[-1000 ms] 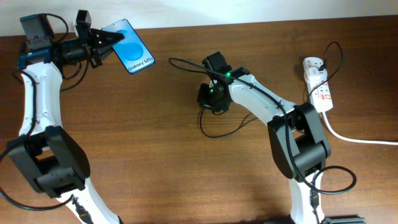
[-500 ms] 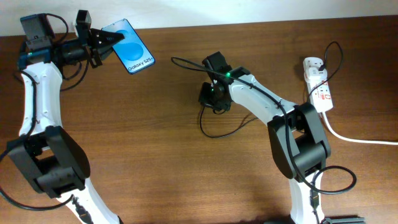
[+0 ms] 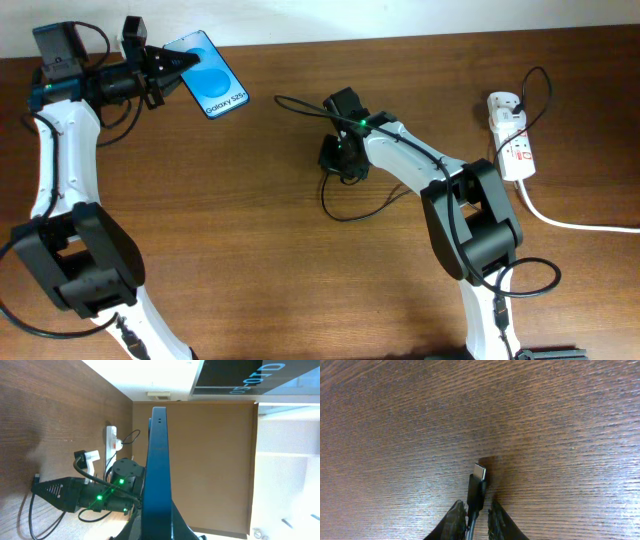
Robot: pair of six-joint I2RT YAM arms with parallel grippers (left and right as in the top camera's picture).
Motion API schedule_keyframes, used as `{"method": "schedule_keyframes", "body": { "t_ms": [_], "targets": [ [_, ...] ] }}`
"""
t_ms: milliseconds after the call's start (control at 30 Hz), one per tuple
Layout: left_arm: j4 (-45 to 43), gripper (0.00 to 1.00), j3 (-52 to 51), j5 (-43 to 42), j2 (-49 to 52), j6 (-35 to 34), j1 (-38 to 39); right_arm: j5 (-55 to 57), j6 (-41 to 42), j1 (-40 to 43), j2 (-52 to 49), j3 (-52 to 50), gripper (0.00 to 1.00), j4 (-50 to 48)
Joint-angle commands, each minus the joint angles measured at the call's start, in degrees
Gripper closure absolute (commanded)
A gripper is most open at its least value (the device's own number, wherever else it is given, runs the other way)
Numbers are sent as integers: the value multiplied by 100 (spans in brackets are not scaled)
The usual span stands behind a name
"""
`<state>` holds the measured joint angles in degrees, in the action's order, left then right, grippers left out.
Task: Plug charger to phone and switch on socket
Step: 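Lower the right gripper and grasp the black cable's USB-C plug, then lift the plug with the right gripper toward the phone's bottom port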
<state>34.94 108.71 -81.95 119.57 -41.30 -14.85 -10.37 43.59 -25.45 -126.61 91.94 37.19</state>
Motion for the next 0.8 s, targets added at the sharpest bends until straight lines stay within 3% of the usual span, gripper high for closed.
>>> {"method": "schedule_keyframes", "body": {
  "t_ms": [0,267,333,433,633,767],
  "targets": [
    [-13,100,85,-273,-151,111,-11,33,46,-111,-138,96,80,4],
    [-11,100,85,-278,-151,111,-11,125,153,-227,-140,94,80,4],
    [-11,100,85,-297,-151,111,-11,125,153,-223,-140,94,96,-20],
    [-11,100,85,-295,-151,116,-4,118,85,-223,-140,94,96,-98],
    [94,100,85,-295,-151,262,22,-557,-942,-74,-59,98,96,-339],
    [94,100,85,-295,-151,306,22,-1941,-2175,229,168,98,96,-328]
  ]
}}
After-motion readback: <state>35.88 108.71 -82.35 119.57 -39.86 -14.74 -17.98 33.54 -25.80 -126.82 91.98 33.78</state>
